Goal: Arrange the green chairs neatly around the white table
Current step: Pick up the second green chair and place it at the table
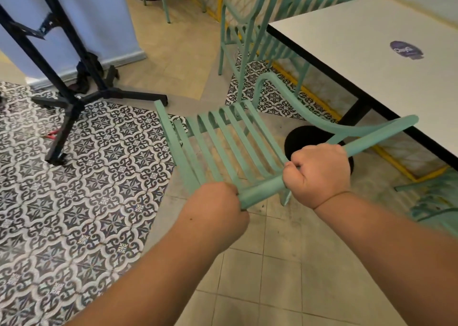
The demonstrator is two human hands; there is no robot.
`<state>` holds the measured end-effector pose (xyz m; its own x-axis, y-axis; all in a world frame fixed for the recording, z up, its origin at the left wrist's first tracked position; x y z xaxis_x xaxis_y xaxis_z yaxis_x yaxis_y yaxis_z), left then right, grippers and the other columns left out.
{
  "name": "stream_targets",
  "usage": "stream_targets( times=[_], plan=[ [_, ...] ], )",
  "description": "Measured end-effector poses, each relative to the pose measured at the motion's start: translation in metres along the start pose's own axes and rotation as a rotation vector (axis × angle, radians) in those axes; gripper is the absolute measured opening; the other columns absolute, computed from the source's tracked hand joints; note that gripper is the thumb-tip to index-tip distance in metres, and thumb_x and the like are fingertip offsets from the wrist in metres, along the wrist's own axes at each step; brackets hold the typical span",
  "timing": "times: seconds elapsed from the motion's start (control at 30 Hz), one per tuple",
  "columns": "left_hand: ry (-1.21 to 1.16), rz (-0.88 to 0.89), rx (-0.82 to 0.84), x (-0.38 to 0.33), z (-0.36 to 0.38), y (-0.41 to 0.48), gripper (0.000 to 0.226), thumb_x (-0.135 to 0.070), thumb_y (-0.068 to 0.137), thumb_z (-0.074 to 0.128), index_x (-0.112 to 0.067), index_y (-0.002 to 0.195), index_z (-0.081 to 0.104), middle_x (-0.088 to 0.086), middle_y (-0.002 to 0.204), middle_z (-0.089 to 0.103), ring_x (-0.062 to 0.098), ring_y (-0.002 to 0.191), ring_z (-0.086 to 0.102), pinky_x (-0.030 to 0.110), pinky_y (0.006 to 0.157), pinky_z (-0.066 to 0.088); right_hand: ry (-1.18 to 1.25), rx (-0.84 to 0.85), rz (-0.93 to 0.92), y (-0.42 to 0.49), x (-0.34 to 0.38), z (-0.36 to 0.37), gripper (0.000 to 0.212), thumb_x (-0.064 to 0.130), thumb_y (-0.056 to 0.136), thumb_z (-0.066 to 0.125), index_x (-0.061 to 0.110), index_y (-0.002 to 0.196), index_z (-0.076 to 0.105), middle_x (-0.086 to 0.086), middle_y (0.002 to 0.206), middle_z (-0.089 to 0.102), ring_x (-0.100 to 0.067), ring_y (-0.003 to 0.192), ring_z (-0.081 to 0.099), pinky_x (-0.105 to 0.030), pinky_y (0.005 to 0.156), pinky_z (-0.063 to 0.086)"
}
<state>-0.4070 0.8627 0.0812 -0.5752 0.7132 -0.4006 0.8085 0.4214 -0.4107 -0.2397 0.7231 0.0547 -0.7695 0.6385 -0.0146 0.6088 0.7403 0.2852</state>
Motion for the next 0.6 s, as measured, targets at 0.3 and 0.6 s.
stream_targets(
  times=[0.3, 0.6],
  plan=[
    [-0.022, 0.018, -0.026, 0.003, 0.002, 0.005, 0.009, -0.024, 0.087, 0.057, -0.025, 0.091, 0.065, -0.005, 0.076, 0.064, 0.014, 0.070, 0.064, 0.034, 0.066, 0.061, 0.302, 0.238, -0.090, 0.008, -0.030, -0.024, 0.048, 0.064, 0.087, 0.041, 0.027, 0.076, 0.070, 0.008, 0.070, 0.059, -0.011, 0.072, 0.055, -0.036, 0.067, 0.043],
    [0.002, 0.006, -0.027, 0.004, -0.003, 0.010, 0.007, -0.022, 0.088, 0.058, -0.026, 0.085, 0.063, -0.004, 0.074, 0.064, 0.010, 0.066, 0.063, 0.026, 0.055, 0.055, -0.105, 0.212, -0.030, 0.028, -0.081, -0.008, 0.069, 0.063, 0.087, 0.021, 0.016, 0.055, 0.059, -0.001, 0.052, 0.052, -0.022, 0.053, 0.050, -0.042, 0.054, 0.047]
  ],
)
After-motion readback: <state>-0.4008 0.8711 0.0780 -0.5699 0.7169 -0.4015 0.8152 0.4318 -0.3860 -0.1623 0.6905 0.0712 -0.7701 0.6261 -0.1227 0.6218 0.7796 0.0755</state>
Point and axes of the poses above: each hand's wrist, its own y-axis towards the middle knuckle, its own z-axis out of the palm, x = y × z, the point moved 1 cm from there along y, towards the middle knuckle
